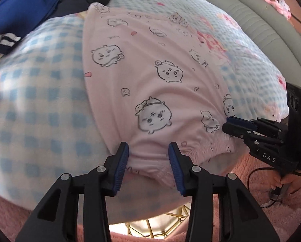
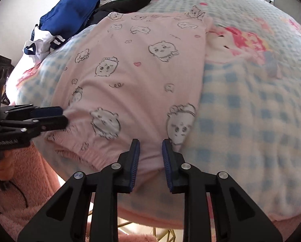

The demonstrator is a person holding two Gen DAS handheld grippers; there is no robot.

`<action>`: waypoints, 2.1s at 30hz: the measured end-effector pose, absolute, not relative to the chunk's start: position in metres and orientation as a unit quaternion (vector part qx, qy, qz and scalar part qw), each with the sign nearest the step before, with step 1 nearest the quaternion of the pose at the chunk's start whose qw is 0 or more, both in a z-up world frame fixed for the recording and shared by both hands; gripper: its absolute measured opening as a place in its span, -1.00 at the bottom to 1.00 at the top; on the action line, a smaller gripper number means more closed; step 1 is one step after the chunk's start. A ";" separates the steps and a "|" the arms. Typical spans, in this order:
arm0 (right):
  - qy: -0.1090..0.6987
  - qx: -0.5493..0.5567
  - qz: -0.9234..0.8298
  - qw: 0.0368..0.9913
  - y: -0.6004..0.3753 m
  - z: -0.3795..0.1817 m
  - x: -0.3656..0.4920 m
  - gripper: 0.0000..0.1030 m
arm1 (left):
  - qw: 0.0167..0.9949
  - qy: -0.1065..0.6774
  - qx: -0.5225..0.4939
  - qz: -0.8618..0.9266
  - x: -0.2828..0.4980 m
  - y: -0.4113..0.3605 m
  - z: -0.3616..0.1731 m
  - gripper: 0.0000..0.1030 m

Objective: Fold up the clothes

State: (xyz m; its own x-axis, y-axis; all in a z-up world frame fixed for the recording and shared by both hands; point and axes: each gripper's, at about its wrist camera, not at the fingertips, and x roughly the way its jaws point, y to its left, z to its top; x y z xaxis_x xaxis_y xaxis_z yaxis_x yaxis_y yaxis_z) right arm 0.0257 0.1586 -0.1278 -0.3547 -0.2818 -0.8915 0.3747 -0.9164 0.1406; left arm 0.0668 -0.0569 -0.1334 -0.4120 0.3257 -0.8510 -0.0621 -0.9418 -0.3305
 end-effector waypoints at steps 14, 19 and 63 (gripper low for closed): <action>-0.008 0.550 -0.805 0.223 0.158 -0.136 0.030 -0.49 | 0.116 -0.127 -0.573 0.802 0.074 -0.039 -0.141 -0.16; -0.024 0.546 -0.804 0.235 0.174 -0.124 0.037 -0.49 | 0.118 -0.158 -0.539 0.819 0.085 -0.051 -0.126 -0.15; 0.065 0.506 -0.843 0.169 0.156 -0.118 -0.146 -0.40 | 0.036 -0.097 -0.509 0.854 -0.124 -0.091 -0.145 -0.16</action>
State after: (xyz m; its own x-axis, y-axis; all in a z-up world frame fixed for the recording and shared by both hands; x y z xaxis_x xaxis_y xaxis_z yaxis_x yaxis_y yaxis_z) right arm -0.1464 0.1565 -0.1179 -0.4307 -0.2201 -0.8752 0.3512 -0.9342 0.0621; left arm -0.1239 -0.0912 -0.1452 -0.4786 0.1608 -0.8632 0.0372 -0.9785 -0.2029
